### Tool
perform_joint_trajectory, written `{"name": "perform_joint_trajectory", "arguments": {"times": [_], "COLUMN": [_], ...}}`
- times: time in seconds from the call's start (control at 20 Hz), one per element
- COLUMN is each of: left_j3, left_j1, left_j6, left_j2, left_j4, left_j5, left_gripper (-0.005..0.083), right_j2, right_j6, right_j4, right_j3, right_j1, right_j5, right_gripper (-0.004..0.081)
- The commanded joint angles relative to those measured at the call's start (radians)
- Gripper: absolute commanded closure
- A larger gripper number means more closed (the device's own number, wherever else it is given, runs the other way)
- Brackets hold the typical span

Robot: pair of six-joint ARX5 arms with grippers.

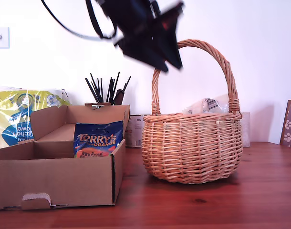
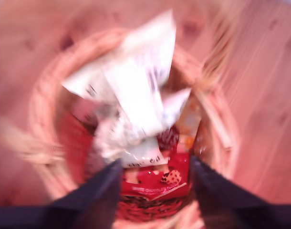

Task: Move the bags of Easter eggs from the cardboard box on the left into the woven basket on the right side.

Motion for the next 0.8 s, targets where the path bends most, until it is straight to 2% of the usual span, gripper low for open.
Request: {"name": "perform_joint_trajectory", "arguments": {"times": [0.0, 0.05, 0.25, 0.55, 0.65, 0.75], "left_j3": [-0.084, -0.123, -0.346, -0.718, -0.784, -0.799], "left_j1": [0.013, 0.024, 0.106, 0.343, 0.424, 0.476], "left_j6": [0.010, 0.010, 0.010, 0.010, 0.006, 0.006], "left_j2": [-0.009, -0.039, -0.187, -0.416, -0.461, -0.468], "left_j4": [0.011, 0.030, 0.167, 0.412, 0.443, 0.426], "left_j5": [0.002, 0.002, 0.009, 0.128, 0.172, 0.202], "left_gripper": [0.0770, 0.0798, 0.0797, 0.0797, 0.0797, 0.0797], "right_j2": [0.003, 0.003, 0.003, 0.003, 0.003, 0.003], "right_j6": [0.000, 0.000, 0.000, 0.000, 0.000, 0.000], "right_j4": [0.007, 0.006, 0.006, 0.003, 0.003, 0.003], "right_j3": [0.001, 0.001, 0.001, 0.001, 0.001, 0.001], "right_j1": [0.002, 0.002, 0.002, 0.002, 0.002, 0.002], "right_j5": [0.000, 0.000, 0.000, 0.000, 0.000, 0.000], "right_gripper": [0.0782, 0.0782, 0.0782, 0.0782, 0.0782, 0.0782]}}
